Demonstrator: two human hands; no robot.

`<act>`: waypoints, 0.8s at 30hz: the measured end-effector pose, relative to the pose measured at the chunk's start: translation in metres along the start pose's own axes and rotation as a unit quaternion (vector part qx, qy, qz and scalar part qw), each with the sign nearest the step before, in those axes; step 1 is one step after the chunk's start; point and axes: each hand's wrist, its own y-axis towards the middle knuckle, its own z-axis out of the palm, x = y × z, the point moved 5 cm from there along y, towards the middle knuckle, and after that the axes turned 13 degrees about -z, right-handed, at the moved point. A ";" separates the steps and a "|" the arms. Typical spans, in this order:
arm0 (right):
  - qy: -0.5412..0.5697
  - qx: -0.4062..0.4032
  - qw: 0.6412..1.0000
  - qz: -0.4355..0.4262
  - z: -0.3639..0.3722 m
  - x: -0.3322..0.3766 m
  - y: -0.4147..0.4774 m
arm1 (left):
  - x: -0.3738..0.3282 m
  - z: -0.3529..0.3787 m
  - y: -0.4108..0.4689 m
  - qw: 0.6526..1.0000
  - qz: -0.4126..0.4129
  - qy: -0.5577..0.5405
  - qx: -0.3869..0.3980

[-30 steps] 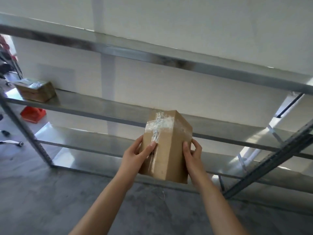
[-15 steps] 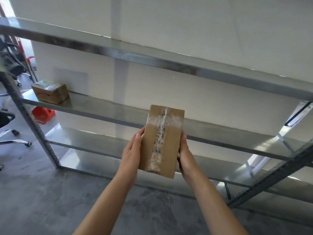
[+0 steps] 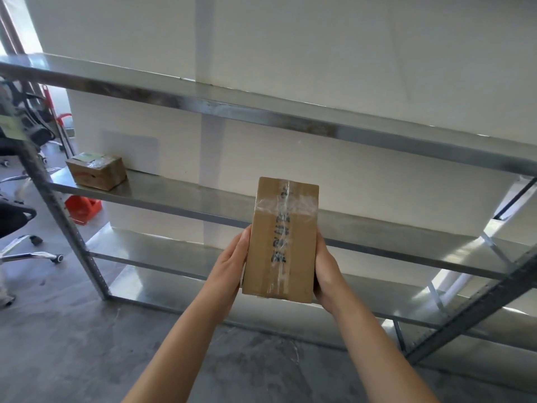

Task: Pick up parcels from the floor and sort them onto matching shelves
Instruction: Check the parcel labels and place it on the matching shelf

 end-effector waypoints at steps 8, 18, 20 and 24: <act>-0.082 -0.010 0.996 -0.037 0.002 0.000 -0.008 | 0.011 0.002 -0.003 1.000 0.000 0.004 0.031; -0.119 -0.044 0.990 -0.054 -0.008 0.010 -0.012 | 0.010 -0.003 -0.008 0.999 0.020 0.033 0.015; -0.121 -0.044 0.990 -0.053 -0.007 0.011 -0.013 | 0.009 -0.004 -0.009 0.999 0.022 0.041 0.012; -0.120 -0.043 0.990 -0.064 -0.007 0.017 -0.015 | 0.009 -0.005 -0.009 0.998 0.027 0.050 0.012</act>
